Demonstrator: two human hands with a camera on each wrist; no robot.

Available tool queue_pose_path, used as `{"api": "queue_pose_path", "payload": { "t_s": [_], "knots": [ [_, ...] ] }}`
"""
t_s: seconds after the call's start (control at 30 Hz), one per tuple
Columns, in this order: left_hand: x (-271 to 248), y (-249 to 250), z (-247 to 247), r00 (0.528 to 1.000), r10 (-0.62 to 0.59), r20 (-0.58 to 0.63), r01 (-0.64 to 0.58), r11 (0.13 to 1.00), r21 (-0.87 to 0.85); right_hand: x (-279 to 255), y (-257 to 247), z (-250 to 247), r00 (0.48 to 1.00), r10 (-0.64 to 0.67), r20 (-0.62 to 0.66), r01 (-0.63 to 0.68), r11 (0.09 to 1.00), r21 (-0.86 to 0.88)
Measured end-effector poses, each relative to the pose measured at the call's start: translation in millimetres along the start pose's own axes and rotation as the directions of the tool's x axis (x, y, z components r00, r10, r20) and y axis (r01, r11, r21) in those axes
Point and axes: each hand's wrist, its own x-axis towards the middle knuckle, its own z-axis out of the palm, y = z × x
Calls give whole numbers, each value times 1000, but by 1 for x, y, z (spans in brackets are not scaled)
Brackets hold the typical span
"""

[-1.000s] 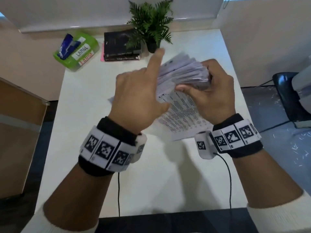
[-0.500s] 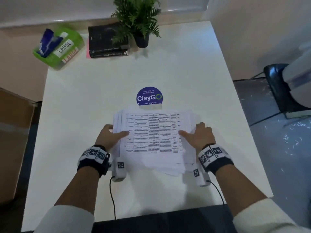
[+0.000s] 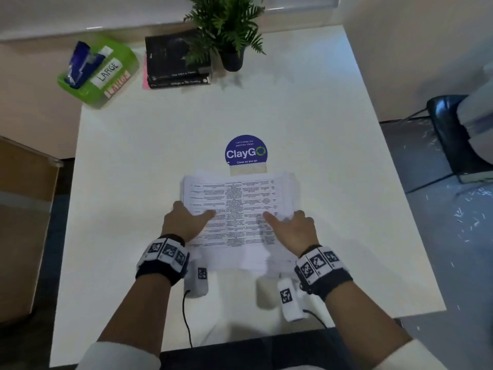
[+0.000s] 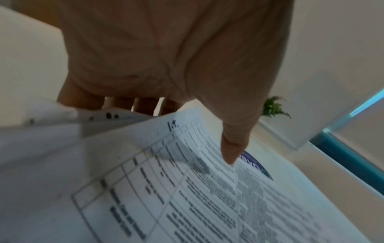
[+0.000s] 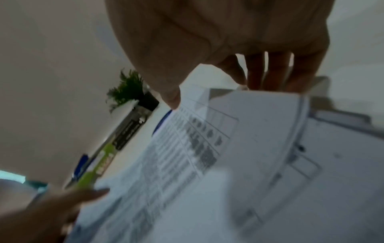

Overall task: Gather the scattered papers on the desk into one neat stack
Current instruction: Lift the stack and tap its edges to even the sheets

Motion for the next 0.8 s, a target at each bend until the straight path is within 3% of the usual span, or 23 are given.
{"api": "queue_pose_path", "payload": {
  "t_s": [0.1,0.17,0.3,0.37,0.5,0.63,0.7,0.8],
  "knots": [
    [6,2,-4,999,-36,17,38,994,-104,0,-9,5,995,-11,-102,7,999,-37],
    [14,-3,-6,999,-22,33,27,984,-174,-9,-15,14,994,-43,-97,42,999,-13],
    [31,-22,-17,987,118,104,-77,937,-340,-8,-15,16,991,-90,-103,94,995,33],
    [24,-24,-21,973,227,33,-202,915,-349,0,-6,14,987,-111,-119,119,991,61],
    [-8,-11,-31,904,408,-125,-418,789,-450,14,8,0,967,-146,-207,208,924,320],
    [-34,6,-62,811,549,-202,-561,632,-535,20,7,-39,956,-280,-89,267,698,665],
    [-45,21,-73,763,595,-252,-618,558,-554,14,-8,-56,914,-397,-80,330,615,716],
    [-53,47,-82,703,616,-355,-690,470,-550,1,-38,-84,821,-516,-245,542,567,620]
  ]
}}
